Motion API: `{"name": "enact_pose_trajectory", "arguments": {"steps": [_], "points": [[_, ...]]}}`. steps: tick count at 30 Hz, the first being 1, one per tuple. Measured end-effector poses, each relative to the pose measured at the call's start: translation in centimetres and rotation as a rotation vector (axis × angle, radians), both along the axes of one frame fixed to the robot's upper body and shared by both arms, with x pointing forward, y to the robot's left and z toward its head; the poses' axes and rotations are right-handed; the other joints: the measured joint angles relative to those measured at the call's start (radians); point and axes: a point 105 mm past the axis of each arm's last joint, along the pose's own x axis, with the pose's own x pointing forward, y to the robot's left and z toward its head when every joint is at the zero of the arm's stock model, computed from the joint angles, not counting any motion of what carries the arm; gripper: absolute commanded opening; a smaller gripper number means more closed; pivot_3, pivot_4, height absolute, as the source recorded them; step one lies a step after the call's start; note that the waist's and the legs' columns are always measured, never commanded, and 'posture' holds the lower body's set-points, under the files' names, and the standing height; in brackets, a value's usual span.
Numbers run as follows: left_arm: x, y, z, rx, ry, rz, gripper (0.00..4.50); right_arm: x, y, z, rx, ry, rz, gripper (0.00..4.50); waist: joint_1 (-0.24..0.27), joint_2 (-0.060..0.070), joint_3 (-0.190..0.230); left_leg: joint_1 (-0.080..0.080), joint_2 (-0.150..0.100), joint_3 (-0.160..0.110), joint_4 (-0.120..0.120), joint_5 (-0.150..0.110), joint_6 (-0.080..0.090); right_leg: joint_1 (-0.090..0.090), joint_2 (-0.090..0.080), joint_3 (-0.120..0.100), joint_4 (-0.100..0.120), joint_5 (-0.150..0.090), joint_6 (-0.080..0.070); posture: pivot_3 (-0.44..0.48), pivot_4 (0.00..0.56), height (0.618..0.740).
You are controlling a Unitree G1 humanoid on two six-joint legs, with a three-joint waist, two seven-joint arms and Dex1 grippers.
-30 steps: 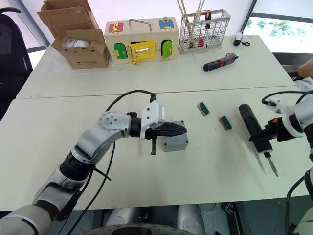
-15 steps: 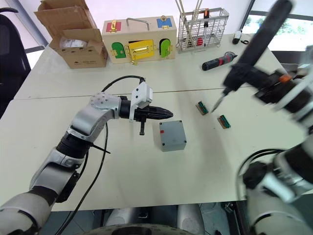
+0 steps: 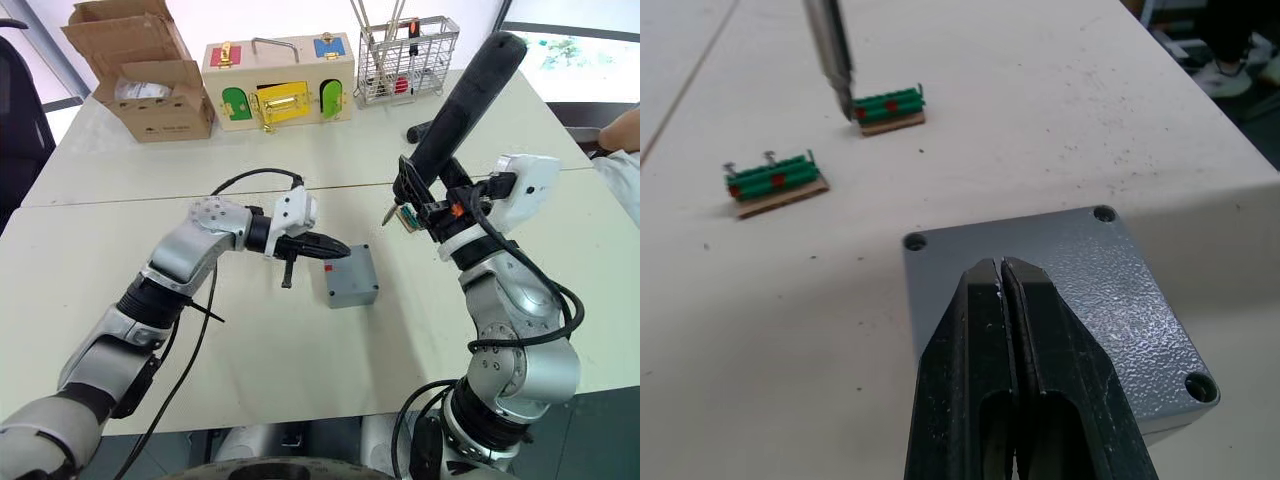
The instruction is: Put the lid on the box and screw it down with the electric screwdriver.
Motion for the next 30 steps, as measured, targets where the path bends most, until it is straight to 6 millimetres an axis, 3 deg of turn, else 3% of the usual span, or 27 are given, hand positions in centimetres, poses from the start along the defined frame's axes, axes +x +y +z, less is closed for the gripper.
{"name": "enact_pose_trajectory", "arguments": {"steps": [12, 30], "points": [[-0.2, 0.4, -1.2, 0.056, -0.036, -0.010, 0.00, -0.2, 1.9, -2.2, -0.105, 0.053, 0.068, 1.93, 0.004, 0.000, 0.000, 0.001, 0.001, 0.000, 0.000, 0.000, 0.000, 0.003, 0.001, 0.000, -0.004, 0.000, 0.000, 0.000, 0.150, 0.737], [-0.3, 0.4, -1.3, 0.060, -0.044, 0.000, 0.00, -0.2, 2.3, -3.4, -0.133, 0.051, 0.094, 1.93, 0.006, 0.000, 0.000, 0.009, 0.001, 0.000, -0.001, -0.001, 0.001, 0.011, 0.001, 0.000, -0.006, 0.000, 0.000, 0.000, 0.150, 0.737]]}}
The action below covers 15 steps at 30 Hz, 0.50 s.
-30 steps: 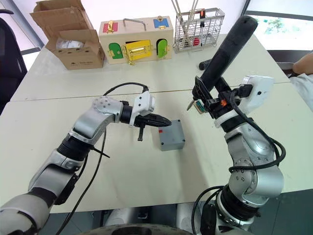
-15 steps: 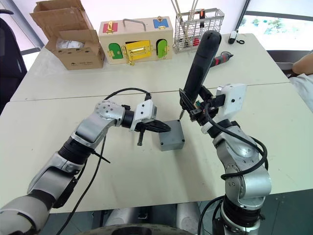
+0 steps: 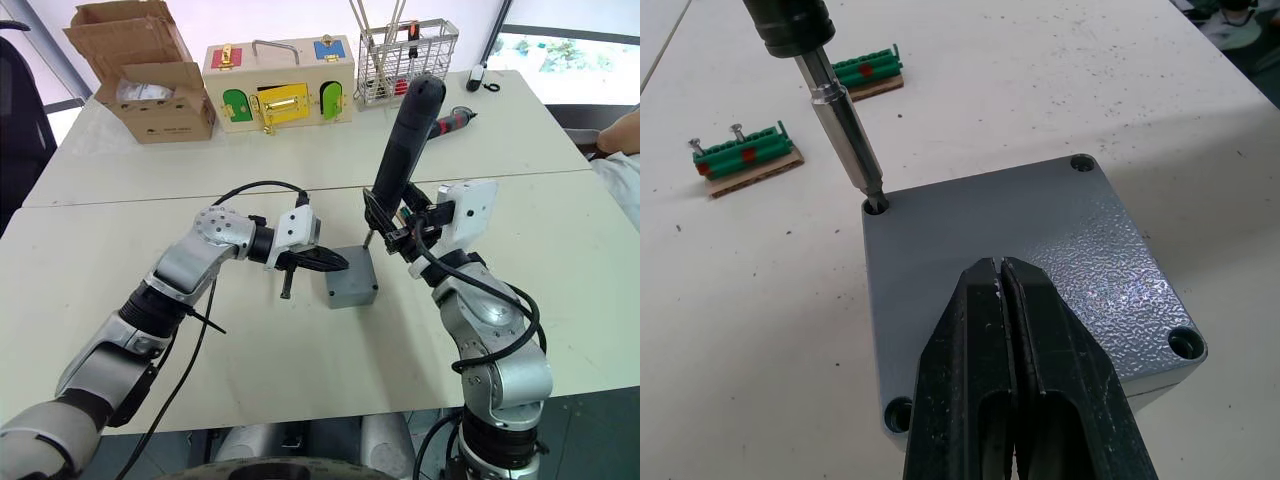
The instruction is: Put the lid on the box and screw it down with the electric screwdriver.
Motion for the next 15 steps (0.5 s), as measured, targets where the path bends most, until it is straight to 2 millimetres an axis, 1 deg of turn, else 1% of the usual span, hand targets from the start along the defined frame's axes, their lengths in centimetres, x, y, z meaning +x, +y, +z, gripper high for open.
{"name": "enact_pose_trajectory", "arguments": {"steps": [5, 10, 15], "points": [[0.0, 0.0, -0.1, 0.001, -0.003, -0.001, 0.00, -0.1, 0.7, -0.3, -0.096, -0.028, 0.033, 1.93, 0.000, -0.001, 0.000, 0.001, 0.000, 0.000, 0.000, 0.000, 0.000, 0.001, 0.000, 0.000, 0.000, 0.000, 0.000, 0.000, 0.150, 0.737], [0.0, 0.0, -0.2, 0.006, -0.016, -0.003, 0.00, -0.3, 1.5, -0.8, -0.148, -0.031, 0.066, 1.93, 0.001, -0.004, -0.002, 0.002, 0.001, 0.000, 0.000, 0.000, 0.000, 0.003, 0.001, 0.000, 0.000, 0.000, 0.000, 0.000, 0.150, 0.737], [-0.1, 0.0, -0.3, 0.011, -0.019, -0.002, 0.00, 0.0, 1.4, -1.1, -0.103, -0.004, 0.040, 1.93, 0.001, -0.009, -0.005, 0.003, 0.002, 0.000, 0.000, 0.000, 0.000, 0.003, 0.001, 0.000, 0.000, 0.000, 0.000, 0.000, 0.150, 0.737]]}}
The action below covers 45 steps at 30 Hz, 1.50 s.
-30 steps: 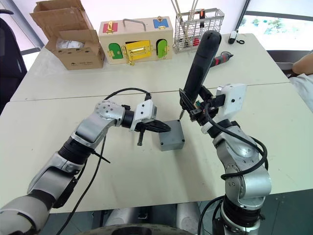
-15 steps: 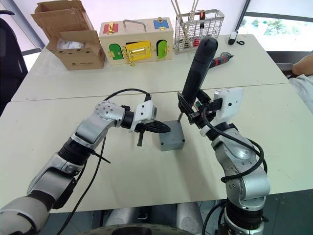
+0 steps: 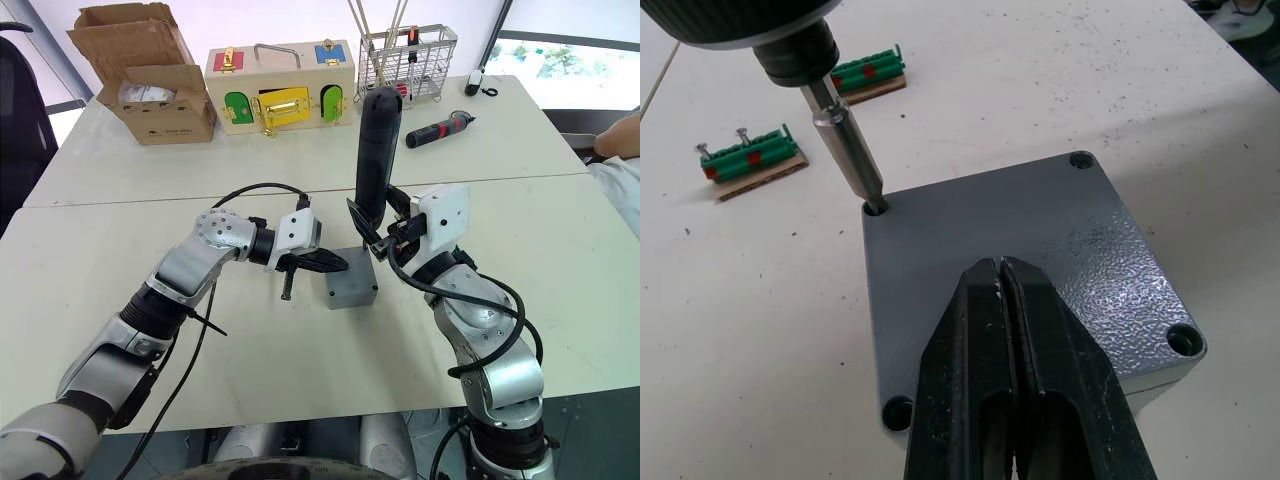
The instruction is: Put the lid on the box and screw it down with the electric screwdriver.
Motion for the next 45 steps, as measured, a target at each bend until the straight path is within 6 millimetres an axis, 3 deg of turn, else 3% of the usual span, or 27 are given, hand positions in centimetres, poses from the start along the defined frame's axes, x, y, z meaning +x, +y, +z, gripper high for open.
{"name": "enact_pose_trajectory", "arguments": {"steps": [7, 13, 36, 41, 45], "points": [[0.0, 0.1, -0.3, 0.014, -0.001, 0.001, 0.00, 0.0, -0.3, -0.7, 0.017, 0.026, -0.031, 1.93, 0.000, -0.008, -0.008, 0.005, 0.001, 0.000, -0.002, 0.000, 0.000, 0.005, 0.001, 0.000, -0.001, 0.000, 0.000, 0.000, 0.150, 0.737], [-0.3, 0.2, -0.9, 0.042, 0.011, -0.015, 0.00, -0.3, -0.1, -1.5, 0.002, 0.048, -0.033, 1.93, 0.000, -0.009, -0.010, 0.034, 0.004, 0.000, -0.016, -0.005, 0.008, 0.031, 0.003, 0.000, -0.020, -0.001, 0.000, 0.000, 0.150, 0.737], [-0.4, 0.0, -0.9, 0.041, 0.008, -0.018, 0.00, -0.3, -0.3, -1.5, -0.037, 0.047, -0.021, 1.93, 0.003, -0.010, -0.011, 0.033, 0.004, 0.000, -0.016, -0.006, 0.008, 0.030, 0.002, 0.000, -0.022, -0.001, 0.000, 0.000, 0.150, 0.737], [-0.3, 0.1, -0.7, 0.014, 0.044, -0.005, 0.00, -0.2, -0.5, 0.1, -0.099, 0.051, 0.027, 1.93, 0.003, -0.008, -0.009, 0.030, 0.004, 0.000, -0.016, -0.006, 0.008, 0.029, 0.002, 0.000, -0.023, -0.001, 0.000, 0.000, 0.150, 0.737], [1.4, 1.1, 1.9, -0.067, 0.083, 0.061, 0.00, 0.3, -1.1, 3.5, -0.034, 0.100, 0.089, 1.93, 0.005, -0.007, -0.003, 0.009, 0.003, -0.001, -0.013, 0.000, -0.002, 0.010, 0.001, 0.000, -0.018, 0.000, 0.000, 0.000, 0.150, 0.737]]}}
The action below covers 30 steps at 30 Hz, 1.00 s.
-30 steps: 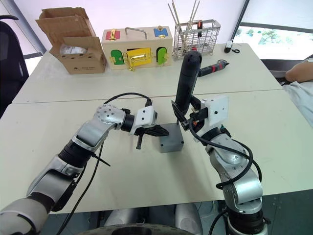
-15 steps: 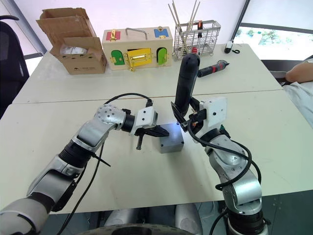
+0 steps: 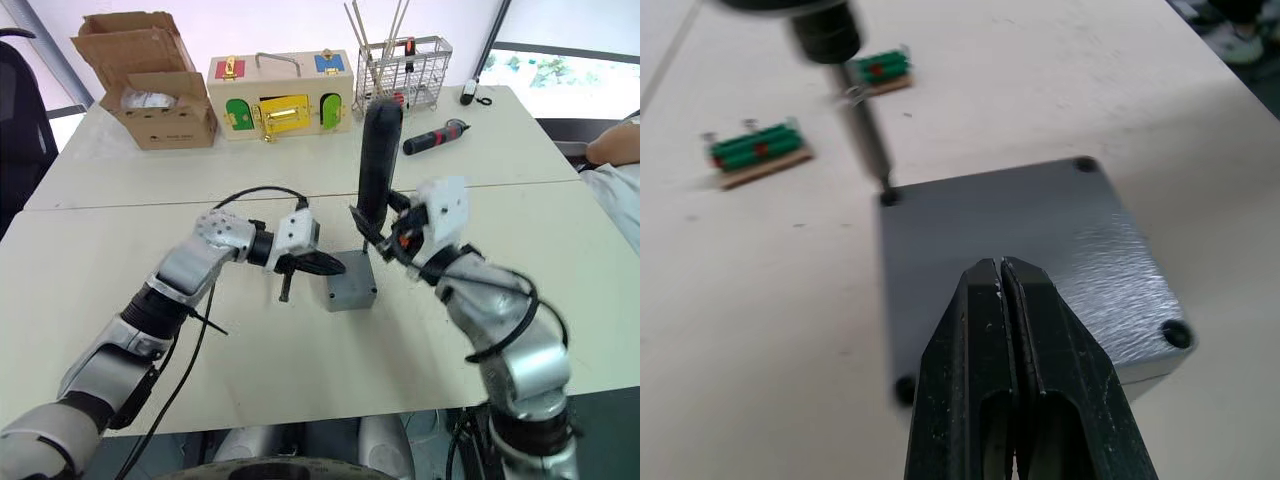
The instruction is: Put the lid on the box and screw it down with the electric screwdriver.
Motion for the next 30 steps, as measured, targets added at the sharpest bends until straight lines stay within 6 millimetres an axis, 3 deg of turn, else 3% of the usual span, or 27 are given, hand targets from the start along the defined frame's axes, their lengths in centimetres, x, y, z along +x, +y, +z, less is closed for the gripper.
{"name": "enact_pose_trajectory", "arguments": {"steps": [2, 5, 9, 13, 15, 21, 27, 30], "points": [[0.4, 0.3, 1.8, -0.056, 0.010, 0.003, 0.00, -0.6, 0.3, 2.5, 0.057, -0.027, 0.082, 1.93, -0.004, 0.002, 0.001, -0.010, 0.000, 0.000, 0.000, 0.001, -0.001, -0.013, 0.000, 0.000, 0.002, 0.000, 0.000, 0.000, 0.150, 0.737], [1.1, 0.8, 4.4, -0.149, 0.014, 0.020, 0.00, -1.7, -0.2, 6.0, 0.087, -0.071, 0.165, 1.93, -0.006, 0.002, 0.002, -0.013, 0.000, -0.002, -0.003, 0.001, -0.001, -0.015, 0.000, -0.003, 0.002, 0.000, 0.000, 0.000, 0.150, 0.737], [2.1, 1.8, 5.8, -0.201, 0.005, 0.062, 0.00, -0.9, -2.6, 6.9, 0.142, -0.009, 0.104, 1.93, -0.004, 0.003, 0.002, -0.013, -0.002, -0.001, -0.001, 0.001, -0.001, -0.013, -0.003, -0.003, 0.001, 0.000, 0.000, 0.000, 0.150, 0.737], [2.1, 1.5, 5.7, -0.226, 0.028, 0.055, 0.00, 0.0, -4.5, 6.2, 0.112, 0.112, 0.028, 1.93, -0.002, 0.003, 0.003, -0.013, -0.003, 0.000, 0.001, 0.001, 0.000, -0.013, -0.004, -0.003, 0.001, 0.000, 0.000, 0.000, 0.150, 0.737], [1.9, 1.0, 5.8, -0.237, 0.028, 0.040, 0.00, 0.4, -6.6, 5.9, 0.100, 0.220, -0.036, 1.93, 0.000, 0.002, 0.003, -0.013, -0.003, 0.000, 0.001, 0.001, 0.000, -0.012, -0.004, -0.002, 0.001, 0.000, 0.000, 0.000, 0.150, 0.737], [-0.9, -2.4, 5.5, -0.203, -0.053, -0.141, 0.00, -2.0, -15.3, 4.2, -0.027, 0.598, -0.281, 1.93, 0.021, 0.007, 0.006, -0.014, -0.003, 0.002, -0.001, -0.002, 0.003, -0.013, -0.005, -0.003, -0.001, 0.000, 0.000, 0.000, 0.150, 0.737], [-3.0, -4.3, 2.4, -0.088, -0.147, -0.216, 0.00, -4.3, -21.0, -3.5, -0.156, 0.997, -0.383, 1.93, 0.006, 0.010, 0.006, -0.010, -0.002, 0.013, 0.003, -0.002, 0.006, -0.012, -0.006, 0.001, 0.000, 0.000, 0.001, 0.000, 0.150, 0.737], [-3.3, -4.2, 1.8, -0.058, -0.167, -0.210, 0.00, -4.5, -21.9, -4.8, -0.150, 1.079, -0.362, 1.93, -0.007, 0.014, 0.006, -0.009, -0.001, 0.013, 0.003, -0.004, 0.010, -0.012, -0.005, 0.002, 0.001, 0.000, 0.001, 0.000, 0.150, 0.737]]}}
